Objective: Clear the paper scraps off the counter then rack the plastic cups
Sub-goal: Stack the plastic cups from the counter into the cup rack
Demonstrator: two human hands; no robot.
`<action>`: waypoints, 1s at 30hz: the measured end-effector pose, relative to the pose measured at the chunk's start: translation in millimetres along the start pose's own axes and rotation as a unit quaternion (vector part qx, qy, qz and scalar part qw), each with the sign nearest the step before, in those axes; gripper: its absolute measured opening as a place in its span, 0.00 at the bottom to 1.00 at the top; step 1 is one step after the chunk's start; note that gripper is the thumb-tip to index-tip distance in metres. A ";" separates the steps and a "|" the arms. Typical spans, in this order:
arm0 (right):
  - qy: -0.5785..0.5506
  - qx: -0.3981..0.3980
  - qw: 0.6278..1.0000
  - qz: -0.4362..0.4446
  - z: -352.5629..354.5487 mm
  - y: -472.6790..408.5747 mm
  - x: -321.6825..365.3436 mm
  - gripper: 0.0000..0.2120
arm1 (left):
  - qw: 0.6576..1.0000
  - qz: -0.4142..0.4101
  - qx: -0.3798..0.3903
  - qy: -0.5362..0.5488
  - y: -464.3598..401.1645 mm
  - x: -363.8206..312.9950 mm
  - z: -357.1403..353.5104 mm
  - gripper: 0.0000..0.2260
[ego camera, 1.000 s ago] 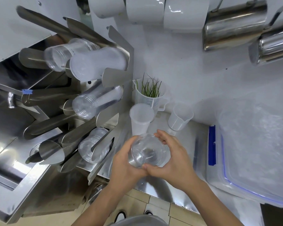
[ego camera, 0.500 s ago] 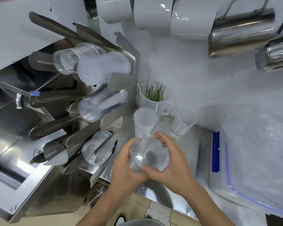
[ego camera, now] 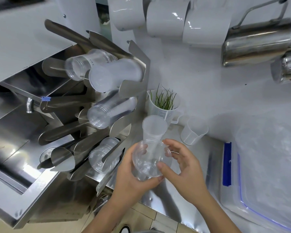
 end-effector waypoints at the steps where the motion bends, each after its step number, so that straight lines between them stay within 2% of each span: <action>1: -0.016 -0.002 1.000 -0.001 0.9 -0.7 1.2 0.26 | 1.000 -0.006 0.000 0.001 -0.3 -3.0 1.4 0.40; 7: -0.091 0.027 0.995 -0.009 1.1 -2.9 12.3 0.27 | 0.998 -0.056 -0.011 -0.001 5.9 -28.9 12.8 0.40; 13: -0.144 0.101 0.984 -0.002 -2.8 -0.8 30.0 0.34 | 0.992 -0.105 -0.063 -0.018 18.2 -56.6 22.2 0.35; 16: -0.172 0.128 0.977 -0.003 -7.0 -0.3 35.7 0.35 | 0.994 -0.072 -0.081 -0.004 25.7 -57.9 27.1 0.38; 23: -0.184 0.152 0.971 0.003 -20.1 1.2 39.8 0.33 | 0.995 -0.036 -0.087 -0.043 46.4 -60.0 40.8 0.48; 30: -0.219 0.150 0.964 -0.012 -50.6 7.2 52.2 0.27 | 0.991 -0.031 -0.117 -0.048 57.2 -56.5 75.2 0.43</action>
Point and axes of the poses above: each hand's wrist, its own y-axis away from the middle knuckle, its own z-axis out of the back of the hand, x = y × z, the point moved 4 cm from there along -y, towards the middle knuckle, and after that the axes turned 3 degrees about -x, right-handed, at the moved point
